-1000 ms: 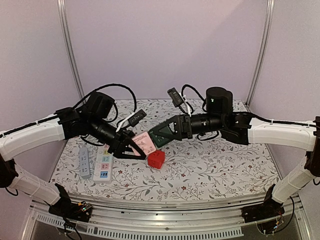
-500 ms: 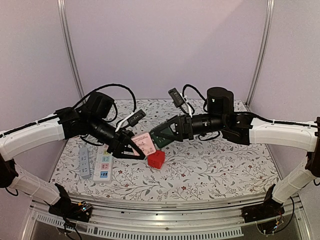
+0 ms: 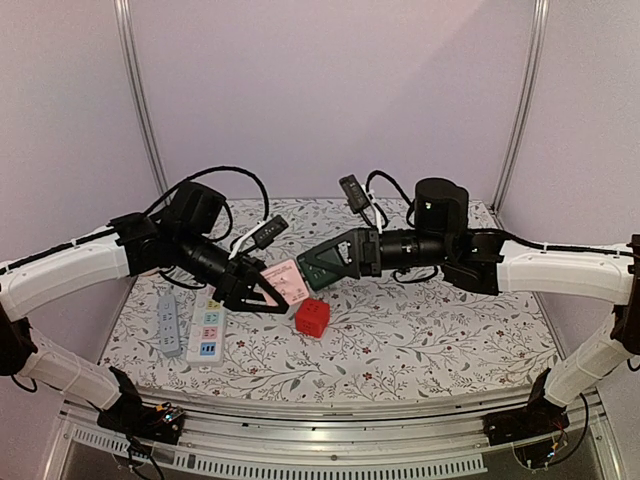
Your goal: Pull the plug off the socket
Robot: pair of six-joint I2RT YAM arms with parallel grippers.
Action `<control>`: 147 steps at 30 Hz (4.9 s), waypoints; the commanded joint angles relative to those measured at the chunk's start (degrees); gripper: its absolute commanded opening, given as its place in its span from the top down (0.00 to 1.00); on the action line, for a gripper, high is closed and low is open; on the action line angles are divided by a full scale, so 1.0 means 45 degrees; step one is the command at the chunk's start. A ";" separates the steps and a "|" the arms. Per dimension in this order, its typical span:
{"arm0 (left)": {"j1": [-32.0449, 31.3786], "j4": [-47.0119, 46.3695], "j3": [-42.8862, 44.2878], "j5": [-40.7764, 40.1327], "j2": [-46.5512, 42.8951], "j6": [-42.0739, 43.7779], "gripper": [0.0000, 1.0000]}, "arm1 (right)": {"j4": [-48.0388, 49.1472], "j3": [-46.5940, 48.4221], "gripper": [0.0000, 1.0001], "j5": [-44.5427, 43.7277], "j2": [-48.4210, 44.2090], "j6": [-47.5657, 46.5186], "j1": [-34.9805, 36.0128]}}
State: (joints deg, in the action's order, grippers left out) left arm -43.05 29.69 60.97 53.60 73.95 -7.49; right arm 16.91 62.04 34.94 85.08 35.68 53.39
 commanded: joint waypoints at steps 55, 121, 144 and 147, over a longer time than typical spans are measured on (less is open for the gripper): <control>0.0757 -0.0424 0.0040 -0.0134 -0.0956 0.0355 0.60 | -0.2757 0.1001 0.59 0.1485 -0.0830 -0.1129 0.0426; 0.4054 -0.0077 -0.1223 -0.5004 -0.2235 -0.1122 0.60 | -0.4226 0.2131 0.08 -0.6043 0.6403 -0.0580 -0.2596; 0.2051 -0.1969 -0.1743 -0.7900 0.0187 -0.3450 0.60 | -0.3205 -0.2728 0.01 -1.1322 -0.0878 -0.3735 -0.2730; 0.1753 -0.2313 -0.1498 -0.8049 0.1273 -0.3931 0.61 | -0.2894 -0.3785 0.01 -1.1464 -0.1892 -0.3897 -0.2735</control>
State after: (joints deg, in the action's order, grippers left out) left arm -33.56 24.23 53.45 19.84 75.20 -21.26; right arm 1.58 50.11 -12.47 81.06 21.37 41.50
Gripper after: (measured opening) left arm 0.598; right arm 0.988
